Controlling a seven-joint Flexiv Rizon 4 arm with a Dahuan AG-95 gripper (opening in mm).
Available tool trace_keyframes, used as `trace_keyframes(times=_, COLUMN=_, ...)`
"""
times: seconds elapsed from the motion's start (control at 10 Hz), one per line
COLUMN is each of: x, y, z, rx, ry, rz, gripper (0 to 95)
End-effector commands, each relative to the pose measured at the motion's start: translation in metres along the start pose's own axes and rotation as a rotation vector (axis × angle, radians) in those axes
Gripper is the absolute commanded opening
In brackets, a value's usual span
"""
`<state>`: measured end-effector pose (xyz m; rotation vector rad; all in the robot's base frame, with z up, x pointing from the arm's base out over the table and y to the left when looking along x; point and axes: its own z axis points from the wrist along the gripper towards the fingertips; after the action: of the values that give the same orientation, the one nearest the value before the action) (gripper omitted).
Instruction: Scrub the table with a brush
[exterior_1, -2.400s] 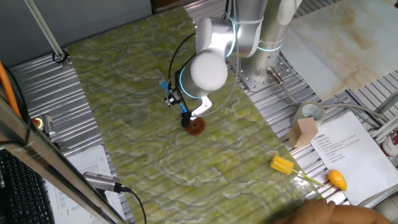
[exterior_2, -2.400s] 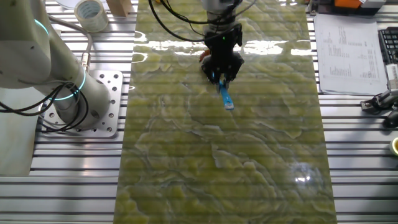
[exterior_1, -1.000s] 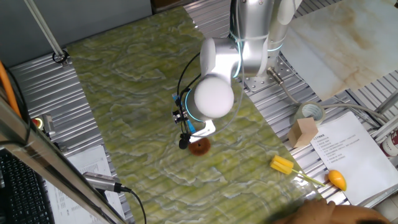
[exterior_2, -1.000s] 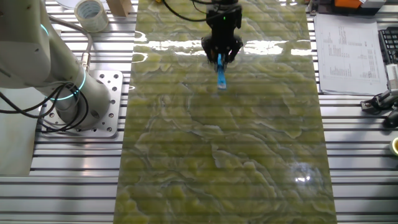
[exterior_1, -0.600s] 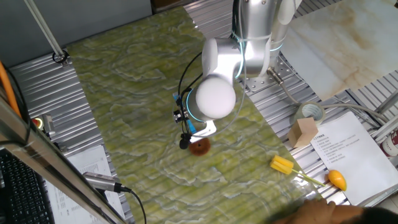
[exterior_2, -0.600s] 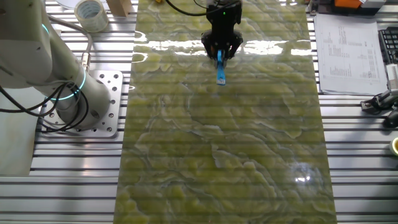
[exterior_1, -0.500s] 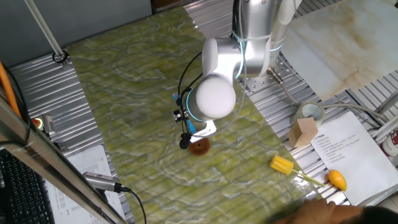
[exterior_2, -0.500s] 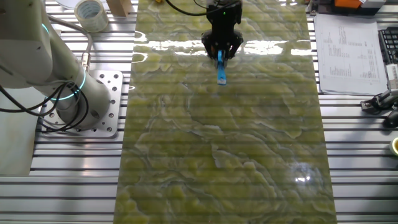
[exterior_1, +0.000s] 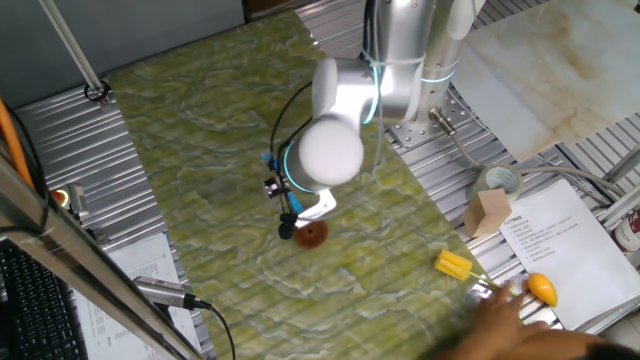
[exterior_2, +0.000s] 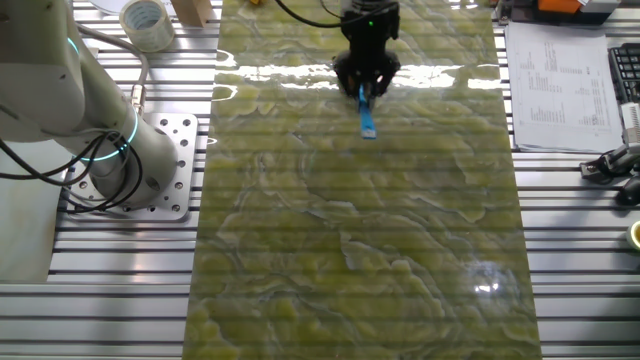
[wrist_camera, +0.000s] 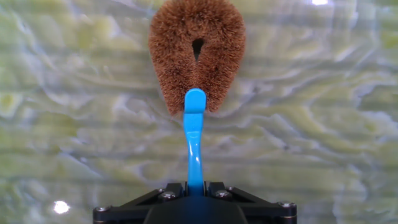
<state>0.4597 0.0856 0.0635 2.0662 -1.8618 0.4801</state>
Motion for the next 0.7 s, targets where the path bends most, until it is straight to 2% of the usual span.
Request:
trace_keyframes(times=0.1, x=0.009, y=-0.013, z=0.004, rx=0.025, ry=-0.014, rz=-0.040, gripper=0.0)
trace_keyframes(times=0.3, x=0.012, y=-0.028, z=0.006, rx=0.048, ry=-0.064, rz=-0.074, gripper=0.0)
trace_keyframes(times=0.5, x=0.011, y=-0.031, z=0.007, rx=0.048, ry=-0.067, rz=-0.055, gripper=0.0)
trace_keyframes(times=0.7, x=0.009, y=-0.031, z=0.009, rx=0.058, ry=-0.090, rz=-0.059, gripper=0.0)
